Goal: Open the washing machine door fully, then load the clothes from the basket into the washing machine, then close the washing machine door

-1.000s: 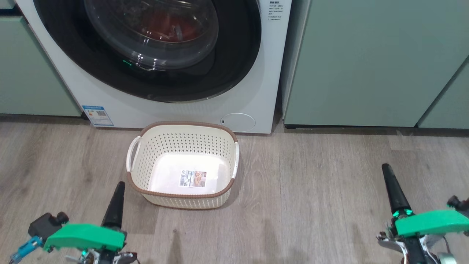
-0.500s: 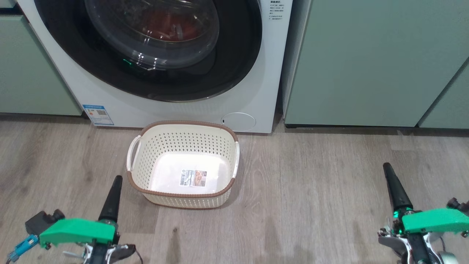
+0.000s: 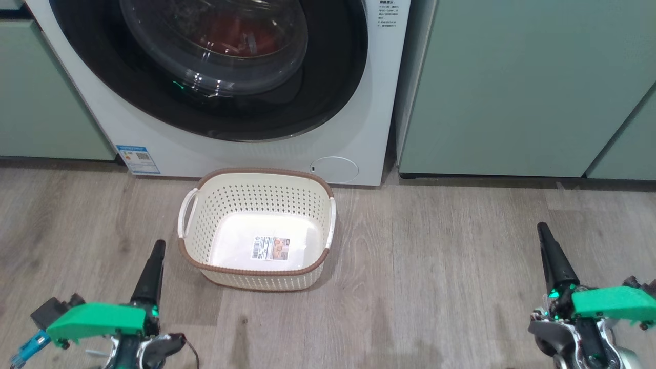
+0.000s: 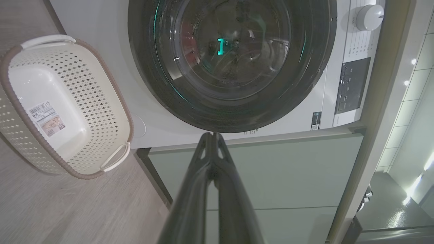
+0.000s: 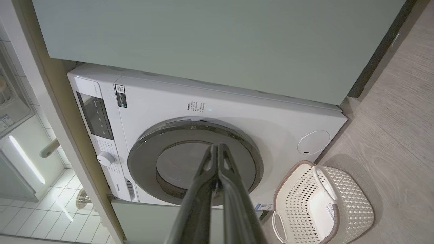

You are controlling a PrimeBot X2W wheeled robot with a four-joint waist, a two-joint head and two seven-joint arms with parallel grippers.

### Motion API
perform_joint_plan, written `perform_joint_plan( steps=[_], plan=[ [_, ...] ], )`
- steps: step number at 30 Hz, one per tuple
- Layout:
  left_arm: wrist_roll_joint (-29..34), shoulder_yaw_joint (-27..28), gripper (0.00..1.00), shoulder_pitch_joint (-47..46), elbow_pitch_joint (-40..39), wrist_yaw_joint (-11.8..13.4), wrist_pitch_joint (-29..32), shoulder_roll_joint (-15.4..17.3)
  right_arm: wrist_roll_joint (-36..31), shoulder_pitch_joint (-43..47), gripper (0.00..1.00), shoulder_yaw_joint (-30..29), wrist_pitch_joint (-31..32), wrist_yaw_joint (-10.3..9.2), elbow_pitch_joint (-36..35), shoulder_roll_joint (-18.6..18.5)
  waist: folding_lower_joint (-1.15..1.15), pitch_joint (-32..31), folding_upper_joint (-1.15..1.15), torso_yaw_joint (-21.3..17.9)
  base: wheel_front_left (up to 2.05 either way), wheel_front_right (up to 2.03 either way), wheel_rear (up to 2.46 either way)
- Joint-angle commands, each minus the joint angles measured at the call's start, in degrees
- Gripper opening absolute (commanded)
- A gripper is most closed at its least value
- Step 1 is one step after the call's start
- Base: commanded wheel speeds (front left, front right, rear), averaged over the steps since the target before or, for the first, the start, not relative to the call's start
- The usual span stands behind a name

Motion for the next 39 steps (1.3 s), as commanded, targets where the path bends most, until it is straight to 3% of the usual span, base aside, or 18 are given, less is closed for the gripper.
perform_joint_plan(
  steps=[1, 12, 39],
  plan=[
    [-1.4, 2.2, 0.0, -3.4, -1.4, -0.5, 0.6, 0.2, 1.4, -3.7, 0.0, 0.9, 0.5, 0.0, -1.5, -1.1, 0.0, 0.0, 0.0, 0.0, 0.0, 0.0, 0.0],
    [-8.3, 3.4, 0.0, -4.6, -0.2, -1.0, 2.3, -0.1, 8.2, -5.2, 0.0, 0.7, 1.4, 0.0, 0.4, -1.1, 0.0, 0.0, 0.0, 0.1, 0.0, 0.0, 0.0],
    [-8.0, 3.7, 0.0, -4.6, -0.2, -1.0, 2.6, -0.3, 7.7, -5.3, 0.0, 0.1, 1.9, 0.0, 0.5, -0.7, 0.0, 0.0, 0.0, 0.1, 0.0, 0.0, 0.0]
  ],
)
